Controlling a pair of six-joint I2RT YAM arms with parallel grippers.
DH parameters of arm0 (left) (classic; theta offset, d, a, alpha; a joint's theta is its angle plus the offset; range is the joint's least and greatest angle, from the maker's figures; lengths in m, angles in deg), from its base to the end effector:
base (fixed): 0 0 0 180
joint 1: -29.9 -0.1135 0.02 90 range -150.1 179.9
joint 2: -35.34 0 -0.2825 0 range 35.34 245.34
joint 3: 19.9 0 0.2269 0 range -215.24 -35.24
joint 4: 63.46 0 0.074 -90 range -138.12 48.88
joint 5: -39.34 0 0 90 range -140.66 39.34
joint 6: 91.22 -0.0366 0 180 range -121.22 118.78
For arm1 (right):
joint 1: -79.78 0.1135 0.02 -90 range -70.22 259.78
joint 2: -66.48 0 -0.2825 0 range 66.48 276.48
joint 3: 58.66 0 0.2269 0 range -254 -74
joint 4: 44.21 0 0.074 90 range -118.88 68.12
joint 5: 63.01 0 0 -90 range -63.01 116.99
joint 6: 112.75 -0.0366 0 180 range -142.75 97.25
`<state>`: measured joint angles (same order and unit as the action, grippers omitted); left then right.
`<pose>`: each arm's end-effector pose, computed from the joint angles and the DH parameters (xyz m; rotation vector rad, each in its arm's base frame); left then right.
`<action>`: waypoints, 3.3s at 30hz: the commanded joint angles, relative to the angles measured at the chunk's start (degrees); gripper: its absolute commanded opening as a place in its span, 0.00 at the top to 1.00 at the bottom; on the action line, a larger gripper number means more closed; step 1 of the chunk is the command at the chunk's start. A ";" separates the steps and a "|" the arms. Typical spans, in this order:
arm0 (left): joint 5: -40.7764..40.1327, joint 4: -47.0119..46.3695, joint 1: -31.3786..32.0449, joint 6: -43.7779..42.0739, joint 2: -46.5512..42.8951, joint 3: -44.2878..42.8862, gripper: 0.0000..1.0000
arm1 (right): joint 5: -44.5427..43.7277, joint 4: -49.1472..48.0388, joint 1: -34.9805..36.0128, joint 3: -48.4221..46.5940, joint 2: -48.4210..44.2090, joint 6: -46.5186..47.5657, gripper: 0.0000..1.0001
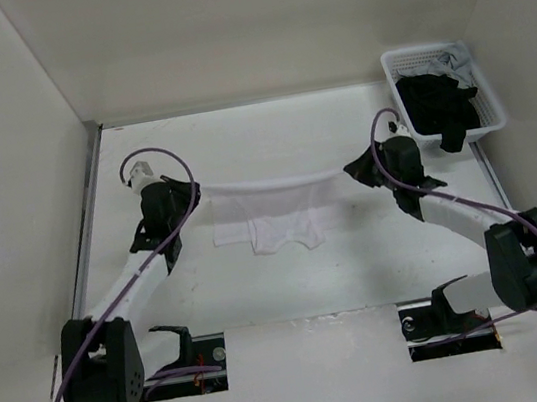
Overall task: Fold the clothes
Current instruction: Fold the tank top
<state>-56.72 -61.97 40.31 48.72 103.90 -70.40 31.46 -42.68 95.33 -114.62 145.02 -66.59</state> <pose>0.2333 -0.0389 0.2692 -0.7303 1.8161 -0.6047 0.2634 0.0763 0.2581 0.4546 2.0180 0.7340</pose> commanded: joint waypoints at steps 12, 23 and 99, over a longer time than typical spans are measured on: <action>3.26 8.82 0.52 1.22 -24.59 17.92 0.99 | -4.38 -2.02 5.67 21.98 -15.61 -4.76 1.00; 1.68 12.96 -2.37 4.65 -28.47 25.66 0.81 | -7.46 0.53 9.01 24.45 -17.11 -5.83 0.67; -10.71 -2.17 27.25 -5.44 -7.81 13.27 0.50 | -19.67 -5.36 29.23 22.77 -22.54 0.77 0.78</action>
<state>-63.32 -67.28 68.22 48.45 100.29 -57.96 14.37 -41.24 125.10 -93.03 126.60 -64.79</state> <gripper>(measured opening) 0.492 0.197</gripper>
